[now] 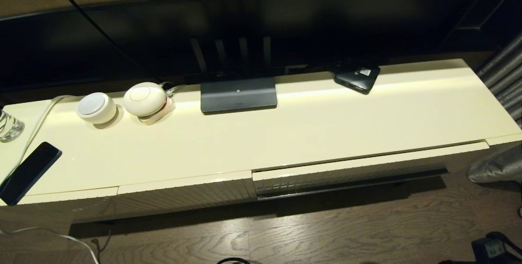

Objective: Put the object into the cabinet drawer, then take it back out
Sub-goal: Open the drawer

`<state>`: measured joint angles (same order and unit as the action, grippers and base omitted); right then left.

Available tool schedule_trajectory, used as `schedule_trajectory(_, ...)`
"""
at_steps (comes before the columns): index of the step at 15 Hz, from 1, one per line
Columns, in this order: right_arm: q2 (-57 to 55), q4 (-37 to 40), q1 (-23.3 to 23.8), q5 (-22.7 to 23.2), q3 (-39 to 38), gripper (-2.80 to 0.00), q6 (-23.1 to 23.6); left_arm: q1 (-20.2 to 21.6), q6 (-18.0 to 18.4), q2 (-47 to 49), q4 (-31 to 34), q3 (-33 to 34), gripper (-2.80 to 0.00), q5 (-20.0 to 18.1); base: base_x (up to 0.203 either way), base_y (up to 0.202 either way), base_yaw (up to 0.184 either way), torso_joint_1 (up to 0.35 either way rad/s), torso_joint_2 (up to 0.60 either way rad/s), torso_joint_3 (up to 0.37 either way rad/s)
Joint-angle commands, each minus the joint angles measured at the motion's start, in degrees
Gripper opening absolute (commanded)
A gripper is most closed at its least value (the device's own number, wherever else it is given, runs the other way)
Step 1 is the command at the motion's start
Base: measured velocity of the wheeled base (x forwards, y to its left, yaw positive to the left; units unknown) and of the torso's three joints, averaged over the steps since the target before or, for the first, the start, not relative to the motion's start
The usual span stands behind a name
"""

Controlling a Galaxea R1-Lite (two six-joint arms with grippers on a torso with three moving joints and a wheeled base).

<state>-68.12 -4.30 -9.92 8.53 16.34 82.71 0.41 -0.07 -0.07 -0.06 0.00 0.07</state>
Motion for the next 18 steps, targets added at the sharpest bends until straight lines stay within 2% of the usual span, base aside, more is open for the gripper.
schedule_trajectory(1, -9.5, -5.3, -1.2, 0.6, 1.1, -2.80, -1.9, 0.0, 0.0, 0.1, 0.0, 0.2, -2.80, 0.0, 0.000, 0.000, 0.000, 0.000, 0.00, 0.000)
schedule_trajectory(6, -19.4, -12.7, -2.5, 1.9, 3.4, -2.80, -3.6, 0.0, 0.0, 0.1, 0.0, 0.2, -2.80, 0.0, 0.000, 0.000, 0.000, 0.000, 0.00, 0.000)
schedule_trajectory(11, -25.4, -16.6, -2.5, 7.6, 6.1, -2.80, -3.2, 0.0, 0.0, 0.1, 0.0, 0.2, -2.80, 0.0, 0.000, 0.000, 0.000, 0.000, 0.00, 0.000)
schedule_trajectory(14, -26.8, -16.4, -2.4, 7.9, 6.1, -2.80, -2.3, 0.0, 0.0, 0.1, 0.0, 0.2, -2.80, 0.0, 0.000, 0.000, 0.000, 0.000, 0.00, 0.000)
schedule_trajectory(16, -29.3, -16.4, -2.2, 7.9, 6.2, -2.80, 1.4, 0.0, 0.0, 0.1, 0.0, 0.2, -2.80, 0.0, 0.000, 0.000, 0.000, 0.000, 0.00, 0.000)
schedule_trajectory(18, -30.2, -16.4, -2.2, 7.9, 6.2, -2.80, 2.7, 0.0, 0.0, 0.1, 0.0, 0.2, -2.80, 0.0, 0.000, 0.000, 0.000, 0.000, 0.00, 0.000)
